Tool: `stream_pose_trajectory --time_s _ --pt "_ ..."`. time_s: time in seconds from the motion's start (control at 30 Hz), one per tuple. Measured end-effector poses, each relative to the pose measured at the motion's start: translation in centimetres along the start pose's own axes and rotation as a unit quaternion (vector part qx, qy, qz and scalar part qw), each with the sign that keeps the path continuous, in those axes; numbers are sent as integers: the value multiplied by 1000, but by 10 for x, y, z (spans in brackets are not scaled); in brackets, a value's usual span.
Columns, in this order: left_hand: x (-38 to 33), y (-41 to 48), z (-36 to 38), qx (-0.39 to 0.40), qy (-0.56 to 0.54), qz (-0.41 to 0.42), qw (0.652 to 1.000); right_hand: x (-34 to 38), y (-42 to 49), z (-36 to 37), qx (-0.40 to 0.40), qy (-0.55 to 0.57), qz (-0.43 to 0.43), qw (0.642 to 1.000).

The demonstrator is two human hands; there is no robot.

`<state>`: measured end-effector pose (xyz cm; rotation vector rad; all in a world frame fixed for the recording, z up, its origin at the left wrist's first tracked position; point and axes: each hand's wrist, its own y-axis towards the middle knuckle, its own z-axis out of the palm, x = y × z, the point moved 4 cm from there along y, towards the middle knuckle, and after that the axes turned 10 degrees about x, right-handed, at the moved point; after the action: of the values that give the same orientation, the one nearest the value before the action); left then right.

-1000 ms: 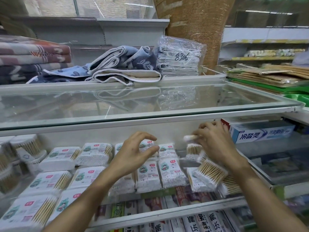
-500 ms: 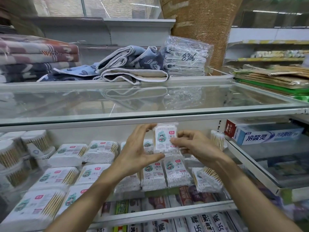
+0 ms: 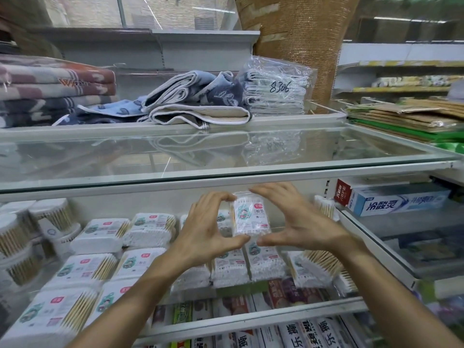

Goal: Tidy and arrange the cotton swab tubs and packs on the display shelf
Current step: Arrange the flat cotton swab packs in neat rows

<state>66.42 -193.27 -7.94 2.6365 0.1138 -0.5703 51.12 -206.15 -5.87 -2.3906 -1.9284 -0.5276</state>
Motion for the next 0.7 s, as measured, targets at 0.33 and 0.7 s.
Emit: stream_pose_trajectory --time_s 0.33,0.7 --pt "0 14 6 -14 -25 -45 999 -33 5 -5 15 23 89 996" --pt "19 2 -5 -29 -58 -125 990 -53 47 23 161 17 146 976"
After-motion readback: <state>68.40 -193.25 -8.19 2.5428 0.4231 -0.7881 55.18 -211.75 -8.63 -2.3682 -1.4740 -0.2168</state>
